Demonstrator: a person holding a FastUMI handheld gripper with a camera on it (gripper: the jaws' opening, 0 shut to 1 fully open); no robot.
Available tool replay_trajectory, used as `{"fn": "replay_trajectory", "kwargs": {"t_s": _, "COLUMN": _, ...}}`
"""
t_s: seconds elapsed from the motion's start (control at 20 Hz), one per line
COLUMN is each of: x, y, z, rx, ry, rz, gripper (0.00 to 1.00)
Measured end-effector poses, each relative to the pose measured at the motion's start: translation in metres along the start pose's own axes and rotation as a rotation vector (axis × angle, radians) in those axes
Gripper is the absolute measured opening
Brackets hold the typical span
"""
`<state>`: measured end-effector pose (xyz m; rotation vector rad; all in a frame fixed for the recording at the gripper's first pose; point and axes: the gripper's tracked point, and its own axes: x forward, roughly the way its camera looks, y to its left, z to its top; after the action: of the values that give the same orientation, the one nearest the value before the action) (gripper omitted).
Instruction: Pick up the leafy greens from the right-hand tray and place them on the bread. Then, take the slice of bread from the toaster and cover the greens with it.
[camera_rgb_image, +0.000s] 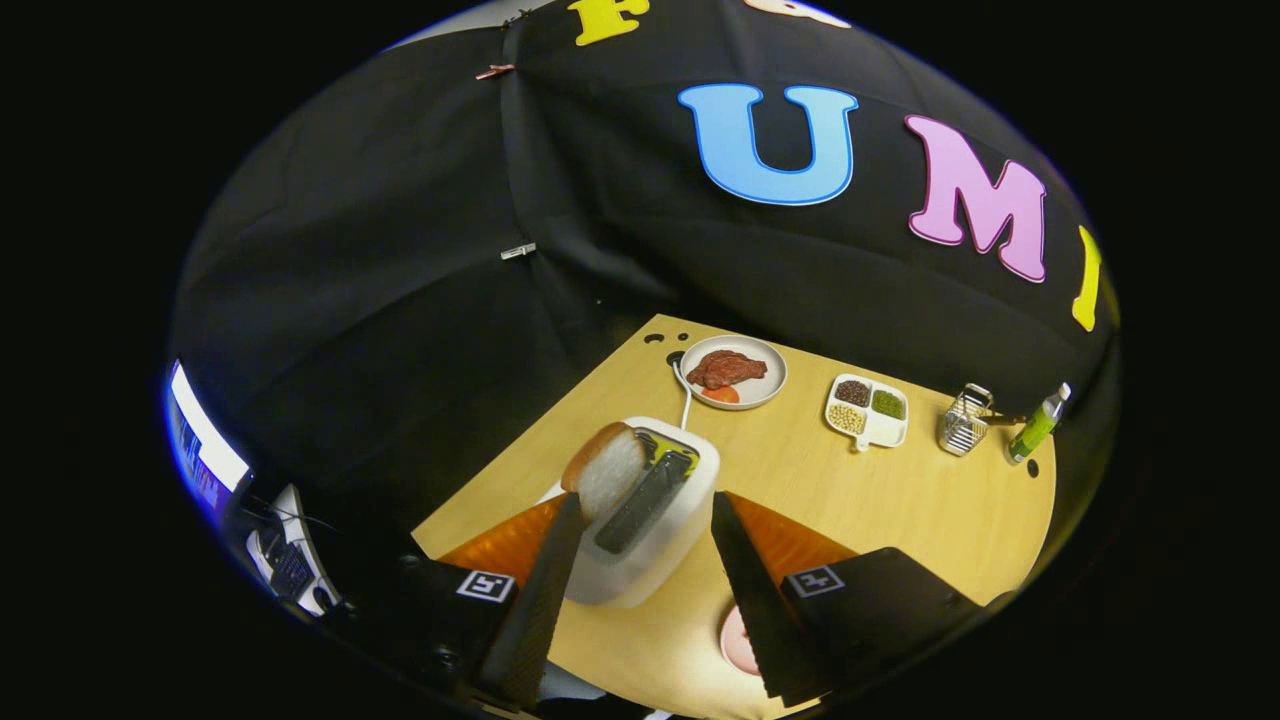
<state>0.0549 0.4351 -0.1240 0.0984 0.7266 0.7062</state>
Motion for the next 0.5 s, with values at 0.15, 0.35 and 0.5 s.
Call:
{"fn": "replay_trajectory", "kwargs": {"t_s": 0.15, "x": 0.033, "y": 0.015, "z": 0.005, "rx": 0.061, "ry": 0.031, "rz": -0.018, "gripper": 0.83}}
{"fn": "replay_trajectory", "kwargs": {"t_s": 0.35, "x": 0.077, "y": 0.017, "z": -0.007, "rx": 0.128, "ry": 0.101, "rz": -0.086, "gripper": 0.83}}
{"fn": "replay_trajectory", "kwargs": {"t_s": 0.5, "x": 0.102, "y": 0.019, "z": -0.012, "rx": 0.147, "ry": 0.126, "rz": -0.129, "gripper": 0.83}}
